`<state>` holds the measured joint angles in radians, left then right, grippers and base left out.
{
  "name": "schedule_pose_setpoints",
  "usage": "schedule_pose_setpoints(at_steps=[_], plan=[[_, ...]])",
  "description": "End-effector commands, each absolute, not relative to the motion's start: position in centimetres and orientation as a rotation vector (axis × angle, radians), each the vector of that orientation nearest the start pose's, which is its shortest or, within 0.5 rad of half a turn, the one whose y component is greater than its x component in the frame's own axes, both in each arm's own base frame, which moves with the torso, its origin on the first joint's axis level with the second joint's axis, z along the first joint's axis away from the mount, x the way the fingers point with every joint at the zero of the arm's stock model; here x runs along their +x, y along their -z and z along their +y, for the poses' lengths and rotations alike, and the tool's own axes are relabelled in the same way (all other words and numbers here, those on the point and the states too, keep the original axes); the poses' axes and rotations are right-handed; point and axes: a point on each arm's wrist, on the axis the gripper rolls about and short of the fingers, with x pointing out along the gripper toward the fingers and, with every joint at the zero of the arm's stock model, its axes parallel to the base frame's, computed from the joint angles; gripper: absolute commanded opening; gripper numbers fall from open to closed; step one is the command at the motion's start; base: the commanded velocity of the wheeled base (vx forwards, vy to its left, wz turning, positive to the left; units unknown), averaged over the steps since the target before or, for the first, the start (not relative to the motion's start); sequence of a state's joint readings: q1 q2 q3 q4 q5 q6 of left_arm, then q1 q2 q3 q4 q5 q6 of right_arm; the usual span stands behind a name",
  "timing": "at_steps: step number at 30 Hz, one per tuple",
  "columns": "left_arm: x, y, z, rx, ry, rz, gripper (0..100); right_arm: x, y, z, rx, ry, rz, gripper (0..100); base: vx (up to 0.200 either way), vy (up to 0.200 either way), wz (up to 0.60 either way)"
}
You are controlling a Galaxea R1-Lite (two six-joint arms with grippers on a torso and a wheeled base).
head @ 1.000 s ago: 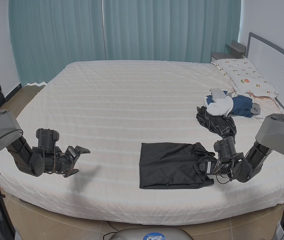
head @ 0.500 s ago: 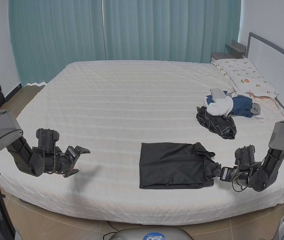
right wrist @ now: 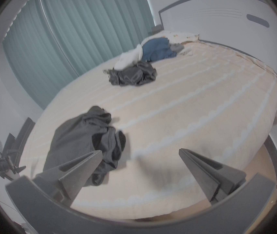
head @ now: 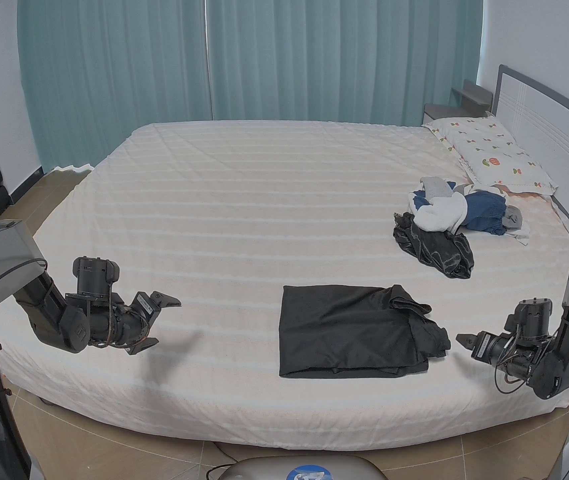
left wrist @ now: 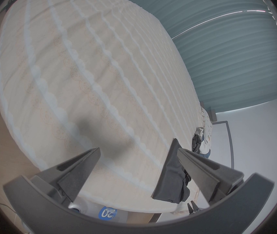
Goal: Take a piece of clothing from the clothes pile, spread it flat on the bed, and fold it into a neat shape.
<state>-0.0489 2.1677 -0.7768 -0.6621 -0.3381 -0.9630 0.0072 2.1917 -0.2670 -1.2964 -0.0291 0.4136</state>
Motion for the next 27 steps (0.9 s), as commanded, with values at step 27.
schedule_pose_setpoints(at_steps=[27], plan=[[34.8, -2.0, -2.5, -0.993, -0.005, 0.858, 100, 37.7, 1.1, 11.2, -0.025, -0.178, 0.648, 100, 0.037, 0.000, 0.00]])
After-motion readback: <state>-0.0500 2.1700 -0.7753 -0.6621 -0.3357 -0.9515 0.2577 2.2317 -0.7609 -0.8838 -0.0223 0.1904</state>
